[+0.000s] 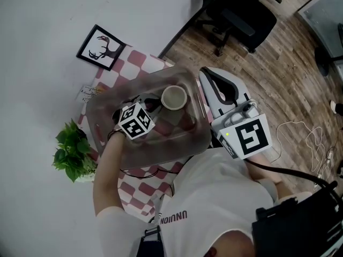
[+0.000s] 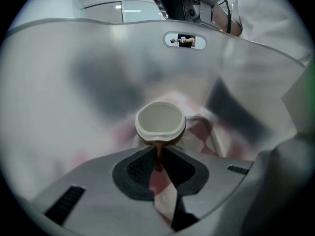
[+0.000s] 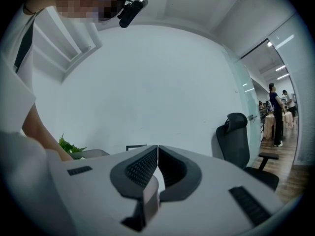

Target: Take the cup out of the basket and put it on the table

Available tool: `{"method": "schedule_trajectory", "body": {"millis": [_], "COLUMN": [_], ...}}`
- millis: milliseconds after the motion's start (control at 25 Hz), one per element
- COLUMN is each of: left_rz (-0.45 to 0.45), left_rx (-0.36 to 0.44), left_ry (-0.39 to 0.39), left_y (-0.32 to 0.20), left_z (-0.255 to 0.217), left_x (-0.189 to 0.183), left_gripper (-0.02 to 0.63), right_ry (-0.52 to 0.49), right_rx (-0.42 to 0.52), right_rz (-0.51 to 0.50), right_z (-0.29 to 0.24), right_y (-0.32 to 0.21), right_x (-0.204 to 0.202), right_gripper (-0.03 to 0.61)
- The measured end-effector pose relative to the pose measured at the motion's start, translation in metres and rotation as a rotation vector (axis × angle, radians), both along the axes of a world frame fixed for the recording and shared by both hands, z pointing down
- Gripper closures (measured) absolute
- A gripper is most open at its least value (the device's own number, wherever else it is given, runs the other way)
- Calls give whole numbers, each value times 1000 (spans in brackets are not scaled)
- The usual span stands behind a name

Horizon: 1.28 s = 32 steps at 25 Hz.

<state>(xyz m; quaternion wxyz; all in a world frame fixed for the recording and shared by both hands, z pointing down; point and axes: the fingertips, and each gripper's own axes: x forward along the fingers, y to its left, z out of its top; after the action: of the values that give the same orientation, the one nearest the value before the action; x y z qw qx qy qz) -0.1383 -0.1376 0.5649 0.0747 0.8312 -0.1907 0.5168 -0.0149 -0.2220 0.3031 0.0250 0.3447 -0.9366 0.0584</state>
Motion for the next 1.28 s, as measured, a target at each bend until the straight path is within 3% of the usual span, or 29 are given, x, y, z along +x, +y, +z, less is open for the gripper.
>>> {"method": "schedule_trajectory", "body": {"millis": [560, 1280], "left_rz": [-61, -206], "left_rx": [7, 110], "left_ry": [57, 73], "left_y": [4, 3], "left_z": [-27, -82], "left_x": [3, 0], "left_gripper": [554, 554], "right_ry": [-15, -49], "right_rx": [5, 15], "right_rz": [-43, -134], "right_z": [-2, -11], "right_y": [2, 9], "right_x": [-8, -22], "right_gripper": [560, 560]}}
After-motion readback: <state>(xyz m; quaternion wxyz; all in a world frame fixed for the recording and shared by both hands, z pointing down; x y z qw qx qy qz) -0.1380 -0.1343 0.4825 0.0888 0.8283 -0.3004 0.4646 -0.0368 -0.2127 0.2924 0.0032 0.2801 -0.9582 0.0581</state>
